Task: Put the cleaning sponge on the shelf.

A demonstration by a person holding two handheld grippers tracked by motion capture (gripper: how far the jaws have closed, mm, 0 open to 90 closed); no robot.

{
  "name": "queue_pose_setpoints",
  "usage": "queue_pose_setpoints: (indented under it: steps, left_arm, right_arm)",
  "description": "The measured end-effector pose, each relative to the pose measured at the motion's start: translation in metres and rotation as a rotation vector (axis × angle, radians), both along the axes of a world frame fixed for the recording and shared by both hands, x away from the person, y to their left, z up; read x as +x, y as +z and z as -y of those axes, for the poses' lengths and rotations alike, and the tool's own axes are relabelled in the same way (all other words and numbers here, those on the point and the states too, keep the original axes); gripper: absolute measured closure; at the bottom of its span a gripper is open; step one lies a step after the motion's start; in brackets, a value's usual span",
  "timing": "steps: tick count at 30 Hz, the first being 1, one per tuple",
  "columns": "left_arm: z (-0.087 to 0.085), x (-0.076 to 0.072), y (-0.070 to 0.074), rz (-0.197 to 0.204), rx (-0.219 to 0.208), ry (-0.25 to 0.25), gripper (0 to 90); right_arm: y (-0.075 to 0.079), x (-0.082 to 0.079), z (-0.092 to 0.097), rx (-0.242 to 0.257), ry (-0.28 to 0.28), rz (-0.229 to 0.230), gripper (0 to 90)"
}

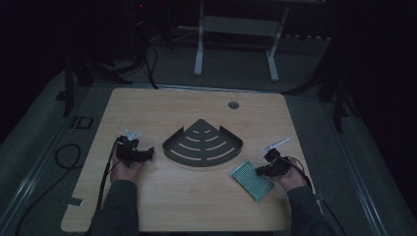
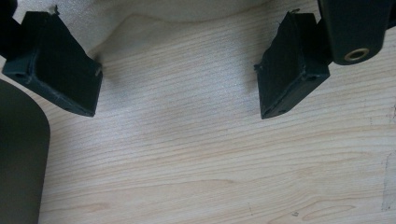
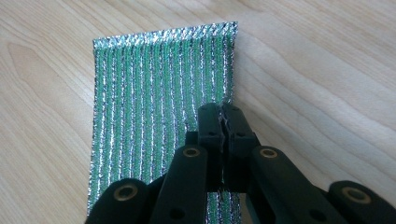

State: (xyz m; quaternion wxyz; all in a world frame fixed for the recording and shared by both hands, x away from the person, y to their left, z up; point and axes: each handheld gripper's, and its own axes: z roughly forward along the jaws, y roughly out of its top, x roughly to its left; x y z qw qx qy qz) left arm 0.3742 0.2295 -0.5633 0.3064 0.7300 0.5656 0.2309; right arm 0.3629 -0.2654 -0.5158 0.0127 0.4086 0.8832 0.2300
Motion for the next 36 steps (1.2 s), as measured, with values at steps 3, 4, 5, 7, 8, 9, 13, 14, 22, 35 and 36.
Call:
queue_pose_setpoints:
  steps: [3, 4, 5, 7, 8, 9, 13, 14, 22, 35, 36]
  left_arm:
    - [0.0, 0.0, 0.0, 0.0, 0.0, 0.0, 14.3]
    - [0.0, 0.0, 0.0, 0.0, 0.0, 0.0, 14.3]
    - [0.0, 0.0, 0.0, 0.0, 0.0, 0.0, 14.3]
    - [0.0, 0.0, 0.0, 0.0, 0.0, 0.0, 14.3]
    - [0.0, 0.0, 0.0, 0.0, 0.0, 0.0, 14.3]
    - [0.0, 0.0, 0.0, 0.0, 0.0, 0.0, 14.3]
    - [0.0, 0.0, 0.0, 0.001, 0.0, 0.0, 14.3]
    - [0.0, 0.0, 0.0, 0.0, 0.0, 0.0, 14.3]
    - [0.0, 0.0, 0.0, 0.0, 0.0, 0.0, 14.3]
    - [0.0, 0.0, 0.0, 0.0, 0.0, 0.0, 14.3]
    - [0.0, 0.0, 0.0, 0.0, 0.0, 0.0, 14.3]
  right_arm:
    - [0.004, 0.0, 0.002, -0.003, -0.005, 0.012, 88.0]
    - [0.006, 0.0, 0.003, -0.001, -0.007, 0.013, 88.1]
    - [0.006, 0.0, 0.003, -0.001, -0.007, 0.013, 88.1]
    - [0.012, 0.0, 0.006, 0.007, -0.007, 0.018, 88.1]
    - [0.014, 0.0, 0.007, 0.007, -0.012, 0.021, 88.1]
    - [0.015, 0.0, 0.008, 0.01, -0.009, 0.024, 88.1]
    - [0.02, 0.0, 0.011, 0.013, -0.018, 0.034, 88.1]
    - [0.022, 0.0, 0.012, 0.017, -0.019, 0.034, 88.1]
    - [0.036, 0.001, 0.016, 0.035, -0.026, 0.065, 88.2]
    - [0.062, 0.007, 0.015, 0.064, -0.034, 0.119, 88.1]
    - [0.064, 0.007, 0.015, 0.064, -0.035, 0.123, 88.1]
